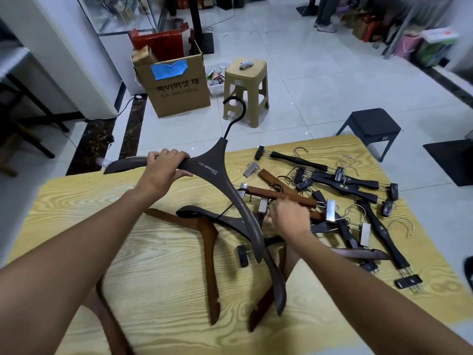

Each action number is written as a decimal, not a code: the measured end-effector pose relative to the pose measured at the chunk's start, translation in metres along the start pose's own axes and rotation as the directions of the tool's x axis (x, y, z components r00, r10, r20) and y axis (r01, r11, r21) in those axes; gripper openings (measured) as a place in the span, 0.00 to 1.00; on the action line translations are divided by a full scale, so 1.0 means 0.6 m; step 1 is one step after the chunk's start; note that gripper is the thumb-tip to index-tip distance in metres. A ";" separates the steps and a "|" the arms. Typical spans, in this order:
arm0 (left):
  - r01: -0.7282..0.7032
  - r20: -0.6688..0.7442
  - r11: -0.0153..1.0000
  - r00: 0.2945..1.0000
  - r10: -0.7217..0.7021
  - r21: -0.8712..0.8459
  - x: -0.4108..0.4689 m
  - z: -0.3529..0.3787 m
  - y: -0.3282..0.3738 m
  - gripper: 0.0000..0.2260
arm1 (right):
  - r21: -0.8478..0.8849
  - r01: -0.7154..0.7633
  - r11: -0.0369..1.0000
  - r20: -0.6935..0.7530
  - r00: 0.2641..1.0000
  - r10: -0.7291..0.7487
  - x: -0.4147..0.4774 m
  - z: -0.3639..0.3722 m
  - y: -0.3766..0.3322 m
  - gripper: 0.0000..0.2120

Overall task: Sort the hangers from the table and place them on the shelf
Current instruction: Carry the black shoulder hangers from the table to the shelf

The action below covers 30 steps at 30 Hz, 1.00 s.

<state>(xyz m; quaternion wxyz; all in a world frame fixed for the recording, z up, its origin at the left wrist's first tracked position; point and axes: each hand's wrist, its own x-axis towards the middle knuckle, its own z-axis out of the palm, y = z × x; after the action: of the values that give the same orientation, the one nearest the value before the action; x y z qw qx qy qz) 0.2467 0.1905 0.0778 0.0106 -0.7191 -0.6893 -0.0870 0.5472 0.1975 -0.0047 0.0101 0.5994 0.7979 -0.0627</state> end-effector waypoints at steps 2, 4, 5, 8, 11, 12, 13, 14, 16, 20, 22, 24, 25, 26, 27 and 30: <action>0.010 0.012 1.000 1.000 -0.010 0.006 0.005 0.007 0.000 0.17 | -0.021 -0.014 1.000 -0.032 0.999 0.013 0.040 0.008 0.041 0.14; 0.020 0.020 1.000 1.000 -0.020 0.013 0.008 0.016 0.002 0.17 | -0.093 -0.019 0.996 0.036 0.999 0.023 0.071 0.015 0.077 0.19; 0.025 0.022 1.000 0.999 -0.025 0.014 0.011 0.021 0.003 0.17 | -0.120 -0.018 0.993 0.067 0.997 0.026 0.084 0.018 0.091 0.20; 0.026 0.029 1.000 0.999 -0.026 0.000 0.019 0.038 0.008 0.16 | -0.144 0.013 0.990 0.164 0.986 0.011 0.111 0.033 0.114 0.18; 0.022 0.055 1.000 0.998 -0.023 0.011 0.031 0.054 0.015 0.16 | -0.044 0.085 0.995 0.230 0.970 -0.073 0.118 0.038 0.124 0.15; 0.024 0.060 1.000 0.998 -0.025 0.013 0.036 0.057 0.018 0.16 | -0.013 0.108 0.994 0.239 0.966 -0.102 0.118 0.039 0.128 0.17; 0.026 0.060 1.000 0.998 -0.027 0.013 0.039 0.058 0.021 0.16 | 0.011 0.129 0.992 0.233 0.964 -0.128 0.118 0.039 0.131 0.19; 0.026 0.059 1.000 0.998 -0.027 0.011 0.043 0.060 0.025 0.16 | 0.032 0.147 0.989 0.219 0.964 -0.151 0.118 0.039 0.136 0.22; 0.025 0.054 1.000 0.998 -0.025 0.003 0.052 0.060 0.033 0.17 | 0.036 0.198 0.980 0.186 0.962 -0.201 0.117 0.036 0.146 0.27; 0.021 0.049 1.000 0.999 -0.022 0.006 0.068 0.053 0.047 0.17 | -0.049 0.246 0.968 0.137 0.962 -0.237 0.115 0.022 0.164 0.25; 0.026 0.039 1.000 0.999 -0.026 0.003 0.074 0.045 0.053 0.17 | -0.049 0.259 0.965 0.134 0.959 -0.251 0.113 0.017 0.171 0.24; 0.026 0.028 1.000 0.999 -0.027 0.004 0.078 0.040 0.058 0.17 | -0.046 0.274 0.961 0.126 0.956 -0.267 0.111 0.016 0.176 0.24; 0.027 0.024 1.000 0.999 -0.027 0.004 0.080 0.038 0.061 0.17 | -0.055 0.282 0.958 0.122 0.954 -0.274 0.110 0.016 0.176 0.24; 0.029 0.022 1.000 0.999 -0.029 0.002 0.081 0.036 0.064 0.17 | -0.069 0.288 0.955 0.118 0.953 -0.279 0.109 0.017 0.176 0.24; 0.031 0.019 1.000 0.999 -0.031 0.000 0.082 0.035 0.067 0.17 | -0.082 0.291 0.953 0.114 0.953 -0.281 0.108 0.018 0.175 0.24; 0.035 0.019 0.999 0.999 -0.035 -0.005 0.081 0.035 0.072 0.17 | -0.079 0.279 0.957 0.142 0.953 -0.266 0.107 0.033 0.168 0.25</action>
<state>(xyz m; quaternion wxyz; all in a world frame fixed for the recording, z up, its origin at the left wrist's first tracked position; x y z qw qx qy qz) 0.2938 0.2392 0.0682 0.0006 -0.7078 -0.7016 -0.0821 0.6247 0.2844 -0.0389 0.0827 0.4768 0.8728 -0.0634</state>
